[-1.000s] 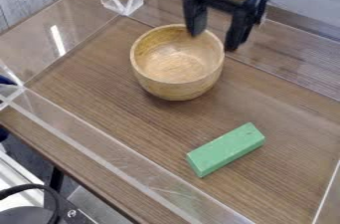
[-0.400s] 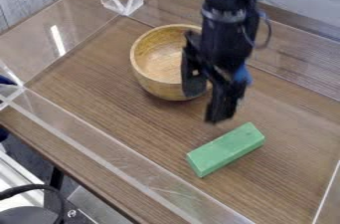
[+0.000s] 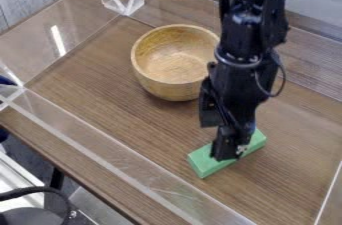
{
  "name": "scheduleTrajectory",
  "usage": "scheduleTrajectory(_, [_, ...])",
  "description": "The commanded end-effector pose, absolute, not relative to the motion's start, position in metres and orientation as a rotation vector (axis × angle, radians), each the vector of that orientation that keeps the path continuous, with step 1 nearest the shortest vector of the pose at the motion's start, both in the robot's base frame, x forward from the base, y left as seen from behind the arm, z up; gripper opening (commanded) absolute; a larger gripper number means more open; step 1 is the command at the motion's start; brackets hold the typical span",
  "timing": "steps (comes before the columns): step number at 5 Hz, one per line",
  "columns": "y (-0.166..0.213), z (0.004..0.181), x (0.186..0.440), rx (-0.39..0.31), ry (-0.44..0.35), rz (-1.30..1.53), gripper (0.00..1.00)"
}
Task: Put the green block in the brown bowl
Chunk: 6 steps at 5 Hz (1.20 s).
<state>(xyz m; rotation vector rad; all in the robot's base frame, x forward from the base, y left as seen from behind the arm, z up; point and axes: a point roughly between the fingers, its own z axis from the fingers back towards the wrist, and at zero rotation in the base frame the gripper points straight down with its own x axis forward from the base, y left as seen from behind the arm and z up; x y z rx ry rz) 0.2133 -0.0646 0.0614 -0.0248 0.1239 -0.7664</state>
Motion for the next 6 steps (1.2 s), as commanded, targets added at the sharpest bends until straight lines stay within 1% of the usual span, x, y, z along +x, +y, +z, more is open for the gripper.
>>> scheduleTrajectory(1, [-0.0658,0.0652,0.2192,-0.011,0.051,-0.744,1.00])
scheduleTrajectory(3, [-0.0629,0.0681,0.2232,0.011,-0.006,-0.705,1.00])
scheduleTrajectory(6, [-0.0596,0.0634,0.2259,0.013,-0.030,-0.662,1.00])
